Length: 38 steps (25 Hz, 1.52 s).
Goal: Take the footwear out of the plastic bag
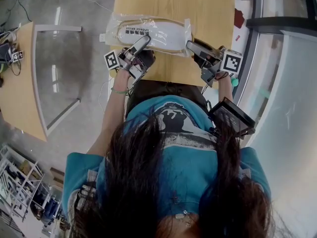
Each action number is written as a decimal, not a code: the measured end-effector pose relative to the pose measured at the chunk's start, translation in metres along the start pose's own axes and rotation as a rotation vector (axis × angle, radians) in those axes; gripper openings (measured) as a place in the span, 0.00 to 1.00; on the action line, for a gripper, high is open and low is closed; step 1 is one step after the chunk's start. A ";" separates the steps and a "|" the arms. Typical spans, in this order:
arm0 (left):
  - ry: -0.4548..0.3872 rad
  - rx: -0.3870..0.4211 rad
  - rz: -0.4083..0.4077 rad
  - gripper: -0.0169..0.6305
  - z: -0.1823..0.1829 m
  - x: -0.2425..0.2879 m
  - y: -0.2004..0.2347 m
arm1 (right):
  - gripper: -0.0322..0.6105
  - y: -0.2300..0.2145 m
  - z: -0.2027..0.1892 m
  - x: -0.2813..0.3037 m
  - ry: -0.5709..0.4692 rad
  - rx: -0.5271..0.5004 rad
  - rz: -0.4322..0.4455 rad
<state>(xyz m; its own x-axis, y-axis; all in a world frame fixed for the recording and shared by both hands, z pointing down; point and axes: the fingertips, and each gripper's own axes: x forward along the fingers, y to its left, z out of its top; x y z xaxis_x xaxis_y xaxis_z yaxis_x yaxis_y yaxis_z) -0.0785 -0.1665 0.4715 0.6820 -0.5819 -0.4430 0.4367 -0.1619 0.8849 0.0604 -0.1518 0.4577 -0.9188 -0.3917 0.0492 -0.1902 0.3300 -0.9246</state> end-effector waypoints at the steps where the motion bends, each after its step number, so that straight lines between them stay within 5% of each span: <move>1: 0.003 -0.010 -0.016 0.16 0.000 0.001 -0.002 | 0.36 0.004 0.001 0.001 0.000 0.002 0.028; 4: 0.013 0.002 -0.006 0.15 0.000 0.003 -0.003 | 0.37 0.018 0.003 0.006 0.017 0.005 0.093; 8: 0.069 0.070 0.161 0.16 0.000 0.002 0.019 | 0.33 0.028 0.002 0.009 0.032 0.028 0.122; 20: -0.021 0.276 0.265 0.20 0.022 -0.002 0.025 | 0.19 -0.006 0.001 -0.003 0.032 0.101 -0.090; 28: 0.038 0.400 0.431 0.20 0.030 -0.009 0.052 | 0.19 -0.019 0.000 -0.028 0.063 0.060 -0.207; 38: -0.022 0.430 0.486 0.20 0.058 -0.012 0.062 | 0.19 -0.018 0.001 -0.039 0.039 0.080 -0.273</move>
<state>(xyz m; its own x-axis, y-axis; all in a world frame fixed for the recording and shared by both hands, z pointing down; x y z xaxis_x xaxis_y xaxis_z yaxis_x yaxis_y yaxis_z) -0.0944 -0.2158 0.5399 0.7288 -0.6844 0.0215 -0.1961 -0.1784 0.9642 0.1001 -0.1435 0.4715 -0.8502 -0.4230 0.3134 -0.4060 0.1478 -0.9019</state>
